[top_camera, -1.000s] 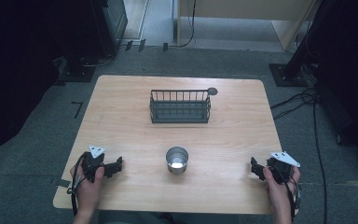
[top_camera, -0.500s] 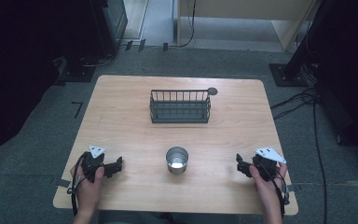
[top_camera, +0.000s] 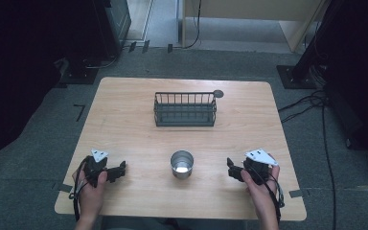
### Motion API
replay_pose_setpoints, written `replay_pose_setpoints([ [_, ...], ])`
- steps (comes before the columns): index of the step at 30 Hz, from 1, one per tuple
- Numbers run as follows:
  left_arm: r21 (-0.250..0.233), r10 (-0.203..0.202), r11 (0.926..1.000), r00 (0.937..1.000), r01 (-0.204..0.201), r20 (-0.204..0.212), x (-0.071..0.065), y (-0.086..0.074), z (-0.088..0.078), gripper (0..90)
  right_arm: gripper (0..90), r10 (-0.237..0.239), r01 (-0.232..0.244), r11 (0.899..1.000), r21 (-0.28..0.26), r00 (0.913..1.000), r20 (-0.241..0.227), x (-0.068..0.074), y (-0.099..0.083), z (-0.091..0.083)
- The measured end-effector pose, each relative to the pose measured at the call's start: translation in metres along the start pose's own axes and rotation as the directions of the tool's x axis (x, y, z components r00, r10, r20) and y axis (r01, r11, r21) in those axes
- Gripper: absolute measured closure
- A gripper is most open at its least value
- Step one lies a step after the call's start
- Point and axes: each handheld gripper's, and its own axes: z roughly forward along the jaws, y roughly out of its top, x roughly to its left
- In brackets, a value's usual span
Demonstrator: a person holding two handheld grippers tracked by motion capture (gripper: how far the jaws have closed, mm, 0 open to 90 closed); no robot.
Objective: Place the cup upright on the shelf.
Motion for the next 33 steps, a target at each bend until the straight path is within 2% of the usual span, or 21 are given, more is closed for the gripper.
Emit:
replay_pose_setpoints([
  [13,0.000,0.000,1.0000,1.0000,0.000,0.000,0.000,0.000,0.000,4.0,12.8,-0.033,0.033,0.999,-0.008,0.9983,-0.048,0.026,0.009,0.002],
  [33,0.000,0.000,1.0000,1.0000,0.000,0.000,0.000,0.000,0.000,4.0,12.7,-0.051,0.050,0.999,-0.013,0.9919,-0.116,0.055,0.017,0.003],
])
